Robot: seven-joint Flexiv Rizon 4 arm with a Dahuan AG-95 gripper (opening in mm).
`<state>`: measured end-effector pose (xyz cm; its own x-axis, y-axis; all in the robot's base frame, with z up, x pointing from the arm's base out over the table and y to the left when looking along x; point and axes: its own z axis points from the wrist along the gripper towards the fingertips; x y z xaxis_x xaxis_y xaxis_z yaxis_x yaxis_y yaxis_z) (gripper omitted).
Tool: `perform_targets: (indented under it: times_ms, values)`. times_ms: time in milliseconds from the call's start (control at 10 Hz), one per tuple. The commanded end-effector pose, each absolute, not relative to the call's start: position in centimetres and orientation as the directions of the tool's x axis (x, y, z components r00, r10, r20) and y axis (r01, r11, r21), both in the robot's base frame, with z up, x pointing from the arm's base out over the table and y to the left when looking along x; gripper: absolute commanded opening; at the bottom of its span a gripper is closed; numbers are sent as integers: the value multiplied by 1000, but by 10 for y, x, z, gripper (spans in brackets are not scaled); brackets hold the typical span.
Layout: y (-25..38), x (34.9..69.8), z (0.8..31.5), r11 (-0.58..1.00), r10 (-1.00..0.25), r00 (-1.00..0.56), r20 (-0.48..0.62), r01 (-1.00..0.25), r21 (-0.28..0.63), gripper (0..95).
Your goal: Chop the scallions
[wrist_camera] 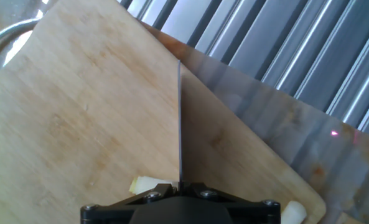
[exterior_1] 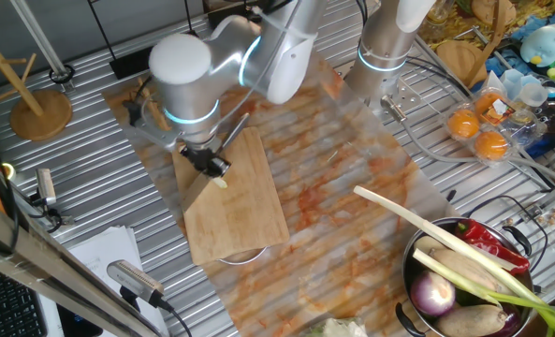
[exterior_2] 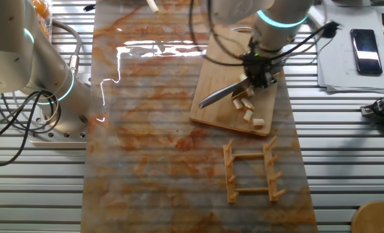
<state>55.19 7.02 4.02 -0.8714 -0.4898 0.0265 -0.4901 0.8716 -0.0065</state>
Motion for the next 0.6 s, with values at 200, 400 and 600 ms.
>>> perform_targets:
  times_ms: [200,400,600]
  values:
    - [75,557,-26,872,-488,-872,35,-489,-7,0]
    - [72,553,-29,866,-499,-866,41,-500,-19,0]
    - [65,542,-28,858,-512,-858,37,-513,-15,0]
